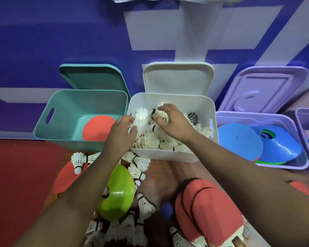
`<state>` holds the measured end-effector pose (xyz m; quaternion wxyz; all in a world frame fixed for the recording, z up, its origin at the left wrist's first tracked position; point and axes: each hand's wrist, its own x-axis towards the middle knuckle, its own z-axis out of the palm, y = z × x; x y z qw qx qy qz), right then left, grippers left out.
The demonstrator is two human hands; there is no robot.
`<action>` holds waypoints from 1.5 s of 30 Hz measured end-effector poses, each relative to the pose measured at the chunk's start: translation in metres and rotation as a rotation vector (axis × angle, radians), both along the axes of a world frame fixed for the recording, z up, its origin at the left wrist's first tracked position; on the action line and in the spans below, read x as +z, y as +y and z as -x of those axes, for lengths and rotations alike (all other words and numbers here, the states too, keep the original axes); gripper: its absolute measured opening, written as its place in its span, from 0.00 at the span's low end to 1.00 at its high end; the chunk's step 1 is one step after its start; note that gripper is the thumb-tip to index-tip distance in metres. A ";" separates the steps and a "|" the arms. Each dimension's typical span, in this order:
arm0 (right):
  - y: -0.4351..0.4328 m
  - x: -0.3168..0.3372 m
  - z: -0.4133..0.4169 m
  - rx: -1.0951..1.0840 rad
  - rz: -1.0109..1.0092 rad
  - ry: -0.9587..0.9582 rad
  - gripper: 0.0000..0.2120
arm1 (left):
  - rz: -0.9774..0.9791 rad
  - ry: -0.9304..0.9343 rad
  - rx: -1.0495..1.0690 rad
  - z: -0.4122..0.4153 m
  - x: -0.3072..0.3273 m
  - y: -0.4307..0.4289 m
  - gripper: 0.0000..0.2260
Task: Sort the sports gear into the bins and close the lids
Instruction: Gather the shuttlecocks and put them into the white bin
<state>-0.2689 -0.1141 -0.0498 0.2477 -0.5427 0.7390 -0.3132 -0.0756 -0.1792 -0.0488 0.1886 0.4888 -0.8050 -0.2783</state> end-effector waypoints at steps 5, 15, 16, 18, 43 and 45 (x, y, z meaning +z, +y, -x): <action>0.080 0.030 -0.034 -0.148 0.063 -0.021 0.19 | -0.061 0.129 -0.120 -0.037 0.007 0.043 0.09; 0.232 0.003 -0.143 -0.472 -0.052 0.044 0.13 | -0.156 0.038 -0.495 -0.119 -0.029 0.135 0.06; 0.247 -0.007 -0.157 -0.501 -0.101 0.049 0.12 | -0.175 -0.004 -0.541 -0.129 -0.035 0.143 0.05; 0.276 -0.028 -0.183 -0.553 -0.225 0.032 0.14 | -0.220 -0.075 -0.635 -0.145 -0.048 0.156 0.05; 0.313 -0.131 -0.224 -0.881 -0.251 -0.226 0.11 | 0.292 -0.446 -1.078 -0.150 -0.135 0.178 0.22; 0.312 -0.113 -0.219 -0.853 -0.148 -0.247 0.11 | 0.138 -0.342 -0.942 -0.147 -0.129 0.179 0.23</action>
